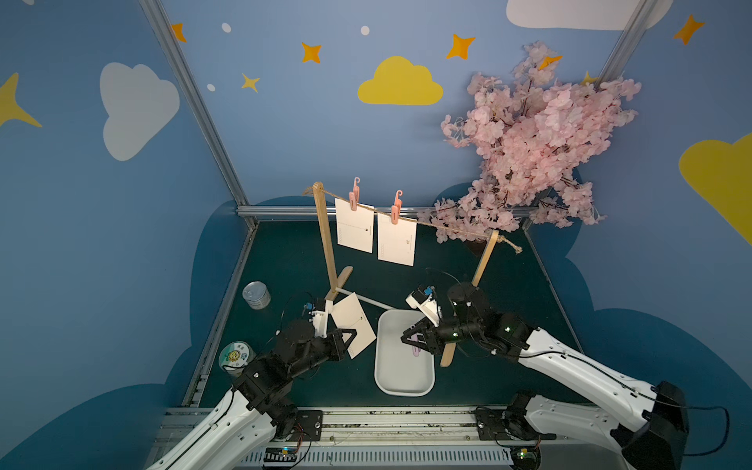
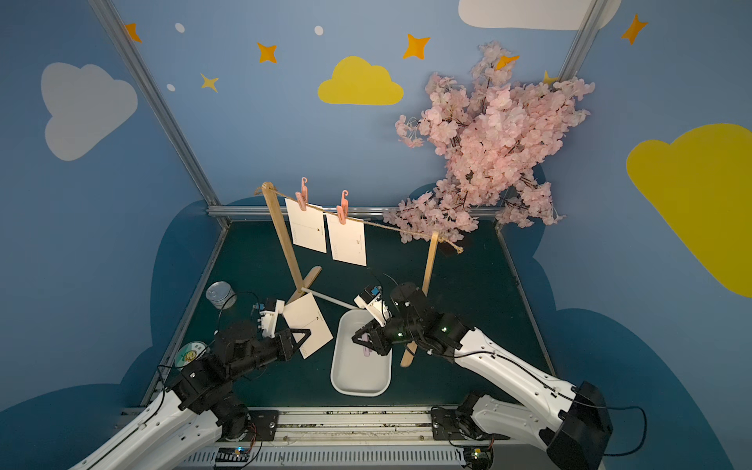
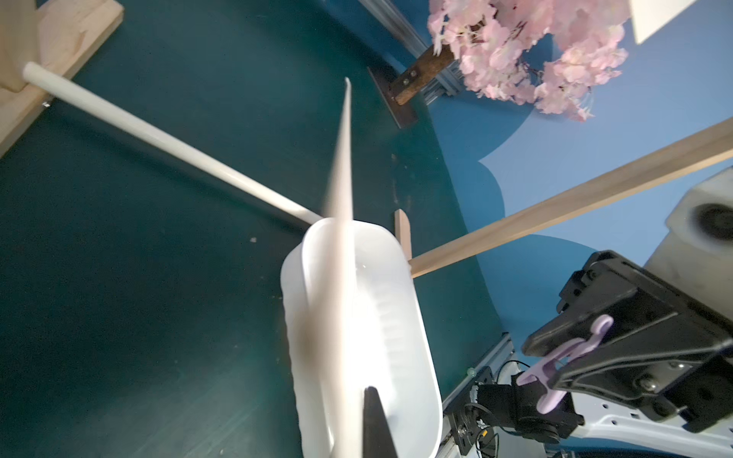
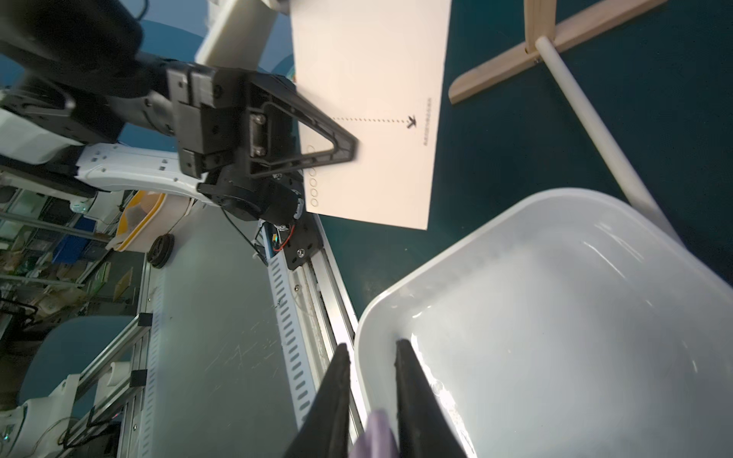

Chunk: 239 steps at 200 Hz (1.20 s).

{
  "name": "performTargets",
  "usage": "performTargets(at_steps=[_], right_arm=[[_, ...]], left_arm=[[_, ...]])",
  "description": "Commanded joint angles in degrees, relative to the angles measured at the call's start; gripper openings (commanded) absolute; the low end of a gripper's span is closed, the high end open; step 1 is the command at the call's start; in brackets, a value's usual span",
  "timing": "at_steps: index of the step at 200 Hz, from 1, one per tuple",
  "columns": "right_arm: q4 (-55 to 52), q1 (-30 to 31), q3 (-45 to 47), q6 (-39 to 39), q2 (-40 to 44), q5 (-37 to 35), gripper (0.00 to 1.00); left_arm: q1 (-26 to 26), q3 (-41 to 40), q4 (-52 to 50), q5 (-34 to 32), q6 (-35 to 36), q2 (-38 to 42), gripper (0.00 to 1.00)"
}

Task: Remove the postcards from the strings
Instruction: Place the postcard at the center of the board, then place the clamp in the storage box.

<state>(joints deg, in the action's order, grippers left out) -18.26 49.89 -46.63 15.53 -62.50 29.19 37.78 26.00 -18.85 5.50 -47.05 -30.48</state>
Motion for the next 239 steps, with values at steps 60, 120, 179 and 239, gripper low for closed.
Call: performTargets(at_steps=[60, 120, 179, 239], right_arm=[[10.56, 0.38, 6.53, 7.58, -9.29, -5.04, 0.0], [11.44, 0.56, 5.72, 7.82, -15.38, -7.83, 0.17], [7.21, 0.65, 2.91, 5.67, -15.45, -12.26, 0.54], [0.77, 1.13, -1.57, 2.98, -8.08, -16.96, 0.56]], left_arm=[[-0.05, -4.5, 1.05, -5.49, -3.48, -2.71, 0.13], [-0.07, -7.46, 2.47, -7.56, -4.33, -0.78, 0.22], [-0.16, -6.37, 0.94, -8.75, -3.06, 1.73, 0.4], [-0.16, -3.36, 2.63, -9.11, -0.5, 1.07, 0.53]])
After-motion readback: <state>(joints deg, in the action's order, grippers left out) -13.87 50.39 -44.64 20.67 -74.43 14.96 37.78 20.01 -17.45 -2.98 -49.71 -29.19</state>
